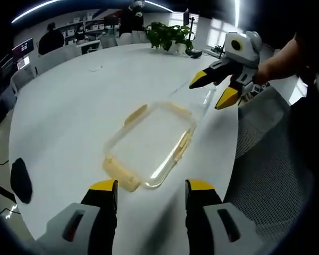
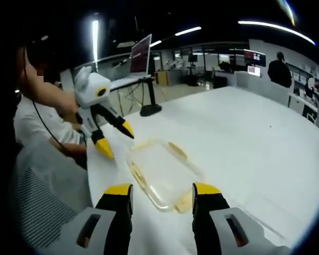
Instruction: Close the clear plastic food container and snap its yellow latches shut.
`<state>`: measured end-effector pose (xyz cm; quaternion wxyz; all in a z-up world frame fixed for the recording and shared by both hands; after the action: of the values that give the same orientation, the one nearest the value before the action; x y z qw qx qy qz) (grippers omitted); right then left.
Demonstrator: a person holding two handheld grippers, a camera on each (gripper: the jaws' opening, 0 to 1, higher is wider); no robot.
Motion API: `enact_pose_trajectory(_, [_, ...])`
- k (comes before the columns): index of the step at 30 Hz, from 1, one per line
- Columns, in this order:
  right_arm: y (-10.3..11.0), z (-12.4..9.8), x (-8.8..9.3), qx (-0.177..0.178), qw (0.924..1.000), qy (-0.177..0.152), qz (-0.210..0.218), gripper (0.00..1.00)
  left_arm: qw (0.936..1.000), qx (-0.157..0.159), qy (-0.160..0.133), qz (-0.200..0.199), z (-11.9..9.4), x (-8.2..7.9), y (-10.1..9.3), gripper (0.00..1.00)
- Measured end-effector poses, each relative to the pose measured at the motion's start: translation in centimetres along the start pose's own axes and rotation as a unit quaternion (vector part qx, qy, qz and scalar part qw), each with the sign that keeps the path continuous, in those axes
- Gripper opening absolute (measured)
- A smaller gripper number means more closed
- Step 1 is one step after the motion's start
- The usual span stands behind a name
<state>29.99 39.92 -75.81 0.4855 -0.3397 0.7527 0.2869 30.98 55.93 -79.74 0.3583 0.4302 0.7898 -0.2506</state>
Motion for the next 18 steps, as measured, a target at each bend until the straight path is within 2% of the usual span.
enact_pose_trajectory(18, [-1.0, 0.1, 1.3, -0.006, 0.9986, 0.036, -0.038, 0.42, 0.9989, 0.013, 0.024, 0.038, 0.4, 0.2, 0.9, 0.50])
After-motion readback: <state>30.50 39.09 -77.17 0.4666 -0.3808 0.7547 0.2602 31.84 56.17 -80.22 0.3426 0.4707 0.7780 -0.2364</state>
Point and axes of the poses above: the point that each gripper's makers call its tool centre point, and the gripper's own axes: z roughly forward along the fingers, y roughly to its left, x roughly out of its underside, the point moved 1 cm from there along -z, roughly backward along the fingers, and after that the axes turned 11 degrees about -y, right-handed, at the moved point
